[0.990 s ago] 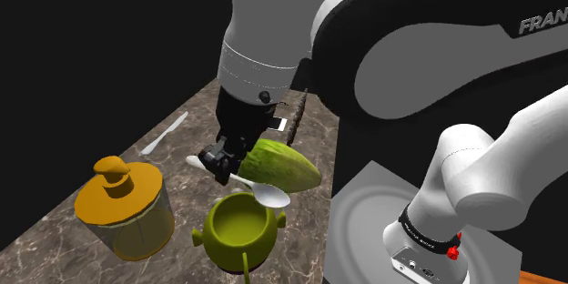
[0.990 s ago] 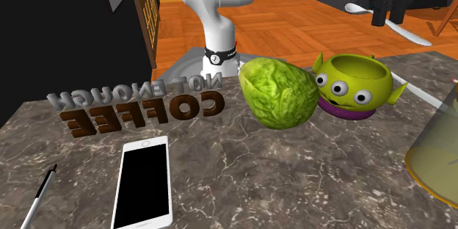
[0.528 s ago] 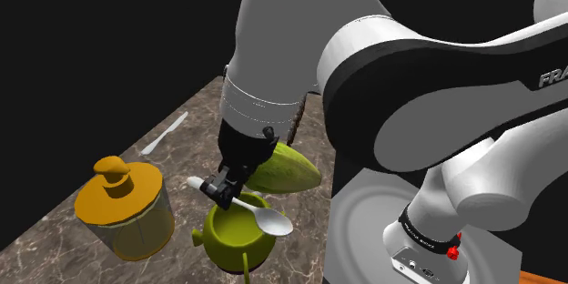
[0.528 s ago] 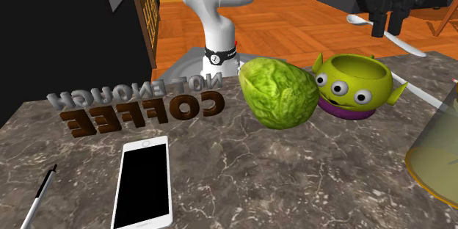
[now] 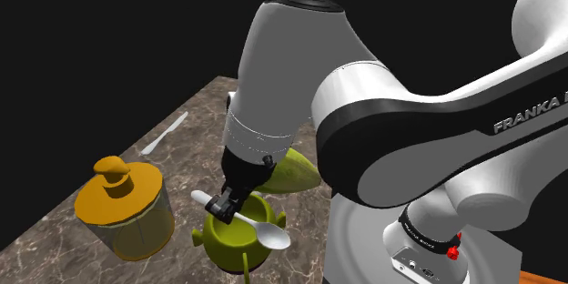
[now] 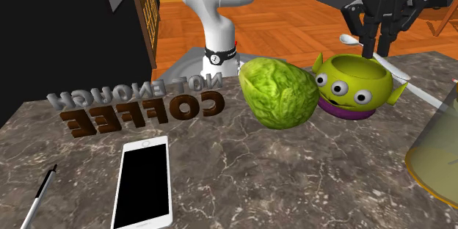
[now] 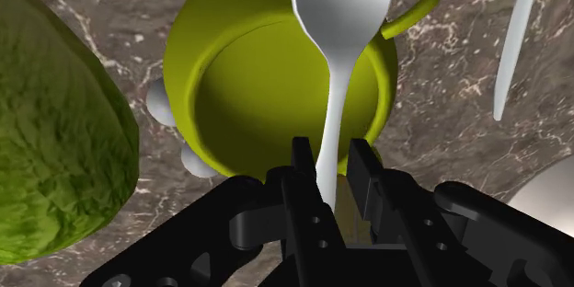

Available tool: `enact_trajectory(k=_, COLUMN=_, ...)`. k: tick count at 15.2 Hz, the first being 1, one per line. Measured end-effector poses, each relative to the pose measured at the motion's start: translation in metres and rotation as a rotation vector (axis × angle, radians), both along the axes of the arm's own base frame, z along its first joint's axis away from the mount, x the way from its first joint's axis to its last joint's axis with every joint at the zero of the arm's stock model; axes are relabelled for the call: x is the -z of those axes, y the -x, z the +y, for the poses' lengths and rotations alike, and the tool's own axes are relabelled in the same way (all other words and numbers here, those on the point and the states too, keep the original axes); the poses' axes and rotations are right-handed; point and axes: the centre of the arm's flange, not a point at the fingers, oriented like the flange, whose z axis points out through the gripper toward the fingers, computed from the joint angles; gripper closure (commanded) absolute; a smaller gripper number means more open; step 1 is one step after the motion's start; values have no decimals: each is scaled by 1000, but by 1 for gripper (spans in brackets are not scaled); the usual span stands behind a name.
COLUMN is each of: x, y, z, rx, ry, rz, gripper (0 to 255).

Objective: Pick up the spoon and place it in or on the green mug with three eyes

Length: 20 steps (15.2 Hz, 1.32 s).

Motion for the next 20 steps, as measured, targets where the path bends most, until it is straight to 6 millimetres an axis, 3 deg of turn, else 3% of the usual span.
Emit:
enact_trajectory(k=3, x=13, y=0, z=1, rx=0, ry=0, rz=0, gripper=255)
enact_trajectory(k=8, x=15, y=0, z=1, rx=0, ry=0, rz=0, gripper=255)
enact_trajectory(k=9, x=15, y=0, z=1, rx=0, ry=0, rz=0, gripper=0)
enact_trajectory(k=15, x=15, y=0, z=1, rx=0, ry=0, rz=0, gripper=0)
enact_trajectory(k=20, x=-30, y=7, z=-7, rx=0, ry=-1, rz=-2, gripper=0)
